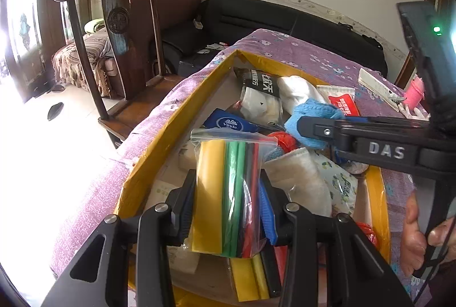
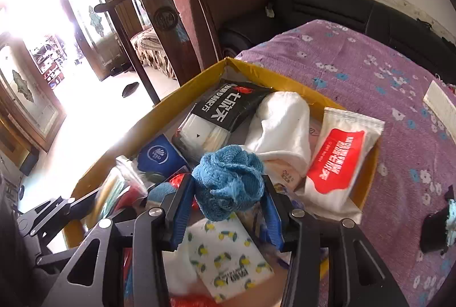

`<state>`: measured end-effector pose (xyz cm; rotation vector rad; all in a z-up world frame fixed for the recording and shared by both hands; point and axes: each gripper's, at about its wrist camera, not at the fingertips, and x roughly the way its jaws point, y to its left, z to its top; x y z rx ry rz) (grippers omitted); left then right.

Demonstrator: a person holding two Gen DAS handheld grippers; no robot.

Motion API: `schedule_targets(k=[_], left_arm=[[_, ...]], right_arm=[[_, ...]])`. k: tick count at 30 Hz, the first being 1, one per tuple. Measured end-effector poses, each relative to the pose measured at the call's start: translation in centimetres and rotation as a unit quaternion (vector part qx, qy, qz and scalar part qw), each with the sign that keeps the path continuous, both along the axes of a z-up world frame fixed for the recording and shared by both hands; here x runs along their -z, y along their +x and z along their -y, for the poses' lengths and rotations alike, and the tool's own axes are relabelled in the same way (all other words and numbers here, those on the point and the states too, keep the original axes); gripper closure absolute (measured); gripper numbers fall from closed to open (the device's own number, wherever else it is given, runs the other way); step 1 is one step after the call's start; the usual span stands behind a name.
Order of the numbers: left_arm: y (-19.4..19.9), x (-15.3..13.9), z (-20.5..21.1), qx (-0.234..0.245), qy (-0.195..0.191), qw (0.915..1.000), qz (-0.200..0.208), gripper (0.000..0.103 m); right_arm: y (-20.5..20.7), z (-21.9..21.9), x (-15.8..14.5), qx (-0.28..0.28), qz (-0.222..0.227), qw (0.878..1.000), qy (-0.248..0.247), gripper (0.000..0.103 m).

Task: Organize soft objects
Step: 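Lower both items into the box and open both tools to release them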

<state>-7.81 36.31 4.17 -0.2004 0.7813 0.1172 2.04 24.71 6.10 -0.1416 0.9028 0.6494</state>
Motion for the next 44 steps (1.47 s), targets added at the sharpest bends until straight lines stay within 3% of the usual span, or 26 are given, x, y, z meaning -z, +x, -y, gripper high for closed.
schedule_targets(k=[14, 16, 17, 19, 23, 25, 26, 28, 30, 32, 36, 40, 44], left_arm=[[0.5, 0.5, -0.4, 0.000, -0.006, 1.0000, -0.001, 0.061], [0.6, 0.5, -0.2, 0.005, -0.011, 0.9999, -0.001, 0.052], [0.6, 0.4, 0.0, 0.008, -0.010, 0.9999, -0.001, 0.049], [0.3, 0.1, 0.6, 0.007, 0.000, 1.0000, 0.003, 0.031], [-1.9, -2.3, 1.5, -0.029, 0.043, 0.9968, 0.061, 0.023], [-3.8, -4.2, 1.8, -0.064, 0.057, 0.9913, 0.100, 0.001], [-4.9, -5.3, 2.1, -0.080, 0.060, 0.9878, 0.119, 0.000], [-6.8, -7.0, 2.6, -0.057, 0.027, 0.9836, 0.169, 0.000], [-8.1, -7.7, 2.4, 0.000, -0.042, 0.9768, 0.210, 0.000], [-8.1, -7.9, 2.6, 0.018, -0.082, 0.9756, 0.203, 0.000], [-7.3, -7.7, 5.5, 0.041, -0.056, 0.9873, 0.143, 0.000], [-7.3, -7.1, 8.7, 0.053, -0.067, 0.9890, 0.120, 0.000], [-7.1, -6.9, 13.0, 0.070, -0.031, 0.9919, 0.101, 0.000]], right_arm=[[1.8, -0.7, 1.1, 0.006, -0.010, 1.000, -0.005, 0.049], [1.5, -0.5, 0.7, 0.005, -0.002, 1.000, 0.000, 0.037], [1.3, -0.3, 0.3, 0.007, 0.003, 1.000, 0.006, 0.026], [0.9, 0.3, -0.5, 0.010, 0.011, 1.000, 0.021, 0.018], [-0.9, 2.5, -3.2, 0.018, 0.042, 0.998, 0.047, 0.017], [-2.4, 4.2, -4.5, 0.028, 0.067, 0.996, 0.055, 0.013], [-3.3, 5.0, -5.0, 0.032, 0.078, 0.995, 0.059, 0.011], [-5.1, 7.1, -5.6, 0.043, 0.099, 0.992, 0.063, 0.009], [-6.8, 9.0, -5.7, 0.050, 0.109, 0.991, 0.061, 0.009], [-8.5, 10.7, -5.3, 0.054, 0.115, 0.991, 0.049, 0.009], [-11.6, 13.9, -4.0, 0.074, 0.135, 0.988, 0.010, 0.009], [-13.6, 17.4, -2.8, 0.110, 0.156, 0.981, -0.039, 0.009], [-14.4, 21.4, -2.3, 0.165, 0.171, 0.968, -0.081, 0.009]])
